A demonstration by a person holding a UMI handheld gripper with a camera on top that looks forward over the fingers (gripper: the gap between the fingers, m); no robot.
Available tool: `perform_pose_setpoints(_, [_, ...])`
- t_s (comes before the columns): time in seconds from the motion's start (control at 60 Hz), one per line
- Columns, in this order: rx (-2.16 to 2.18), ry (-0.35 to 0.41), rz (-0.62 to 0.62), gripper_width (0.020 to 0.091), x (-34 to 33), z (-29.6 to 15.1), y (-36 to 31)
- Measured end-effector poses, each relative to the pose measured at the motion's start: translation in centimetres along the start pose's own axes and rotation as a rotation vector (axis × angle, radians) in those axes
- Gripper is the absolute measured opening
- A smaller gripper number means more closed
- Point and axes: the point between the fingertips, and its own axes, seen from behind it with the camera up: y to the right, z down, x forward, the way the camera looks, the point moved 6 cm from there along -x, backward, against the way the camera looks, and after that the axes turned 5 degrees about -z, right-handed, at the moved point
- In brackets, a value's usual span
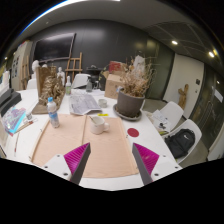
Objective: Pour water
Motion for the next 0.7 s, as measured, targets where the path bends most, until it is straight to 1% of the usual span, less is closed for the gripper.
perform_pose_setpoints(0.217, [-0.021,-0.003,-0.076,0.0854,3.4,-1.1,-14.2])
perform_pose_setpoints(0.417, [-0.001,0.027,-0.168,0.0856,8.1,-1.9,-25.4])
perform_pose_setpoints(0.55, [-0.010,0.078,-0.189,0.0856,13.8,-3.0,-29.6])
perform_pose_setpoints(0.7, [0.015,0.130,-0.193,0.0853,21.7,-4.4,-32.1])
